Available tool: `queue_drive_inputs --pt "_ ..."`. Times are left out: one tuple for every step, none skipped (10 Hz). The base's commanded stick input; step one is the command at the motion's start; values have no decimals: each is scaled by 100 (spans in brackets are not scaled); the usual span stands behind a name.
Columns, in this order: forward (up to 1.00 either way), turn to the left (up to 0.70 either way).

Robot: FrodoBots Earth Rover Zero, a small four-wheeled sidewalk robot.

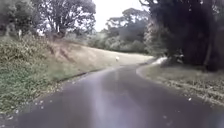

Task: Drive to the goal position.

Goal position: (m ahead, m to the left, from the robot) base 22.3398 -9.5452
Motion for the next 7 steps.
queue_drive_inputs --pt "45 -27" --pt "45 -27" --pt "45 -27" --pt "45 -27" --pt "45 -27" --pt "45 -27" --pt "45 -27"
